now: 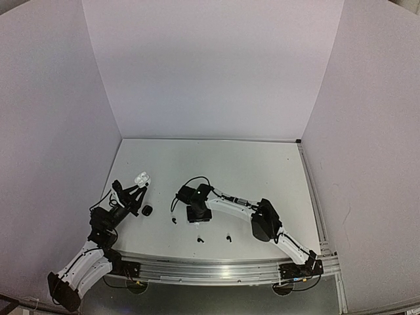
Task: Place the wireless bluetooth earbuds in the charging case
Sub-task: Pick up the left earbud from the center of the board.
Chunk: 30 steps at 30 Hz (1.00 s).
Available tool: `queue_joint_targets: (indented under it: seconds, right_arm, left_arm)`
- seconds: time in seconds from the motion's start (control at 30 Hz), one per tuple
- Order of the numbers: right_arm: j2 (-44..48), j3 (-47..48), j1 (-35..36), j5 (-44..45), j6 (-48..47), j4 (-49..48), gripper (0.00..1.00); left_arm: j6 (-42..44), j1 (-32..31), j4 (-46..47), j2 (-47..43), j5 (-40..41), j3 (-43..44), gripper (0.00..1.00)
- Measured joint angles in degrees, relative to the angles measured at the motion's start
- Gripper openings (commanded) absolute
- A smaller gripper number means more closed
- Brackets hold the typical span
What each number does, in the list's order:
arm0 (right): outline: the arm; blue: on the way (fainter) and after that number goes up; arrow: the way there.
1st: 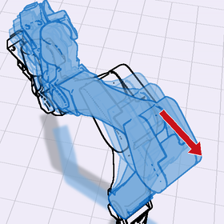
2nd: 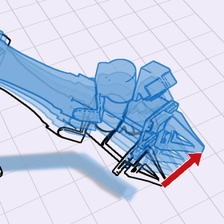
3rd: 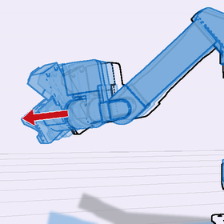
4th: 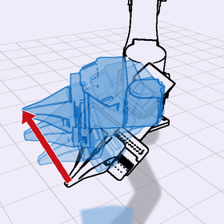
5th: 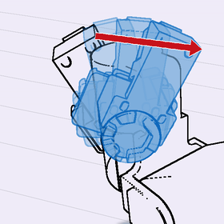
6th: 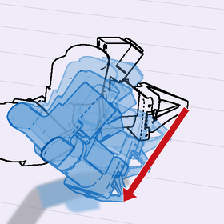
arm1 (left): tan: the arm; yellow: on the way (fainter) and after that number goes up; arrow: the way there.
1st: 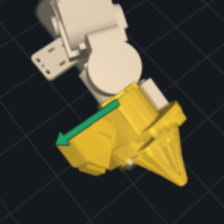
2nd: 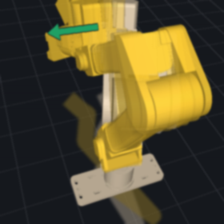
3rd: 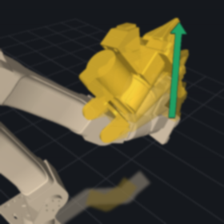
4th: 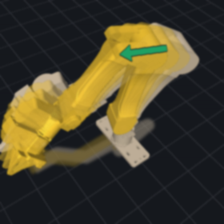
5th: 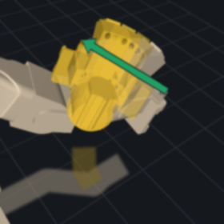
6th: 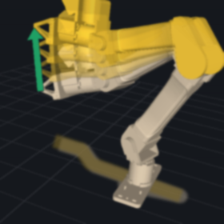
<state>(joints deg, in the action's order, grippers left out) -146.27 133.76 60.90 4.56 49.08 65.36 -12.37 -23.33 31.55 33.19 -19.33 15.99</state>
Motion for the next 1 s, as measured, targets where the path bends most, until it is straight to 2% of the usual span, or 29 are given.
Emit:
queue_joint_targets:
  seconds: [0.6, 1.0]
  right_arm:
    - [-1.7, 0.1, 1.3, 1.8, -1.4, 0.1, 0.22]
    - [-2.0, 0.5, 1.2, 2.1, -2.6, 0.2, 0.21]
  left_arm:
    - [0.3, 0.0, 0.0, 0.2, 0.0, 0.0, 0.0]
    - [0.4, 0.0, 0.0, 0.2, 0.0, 0.0, 0.0]
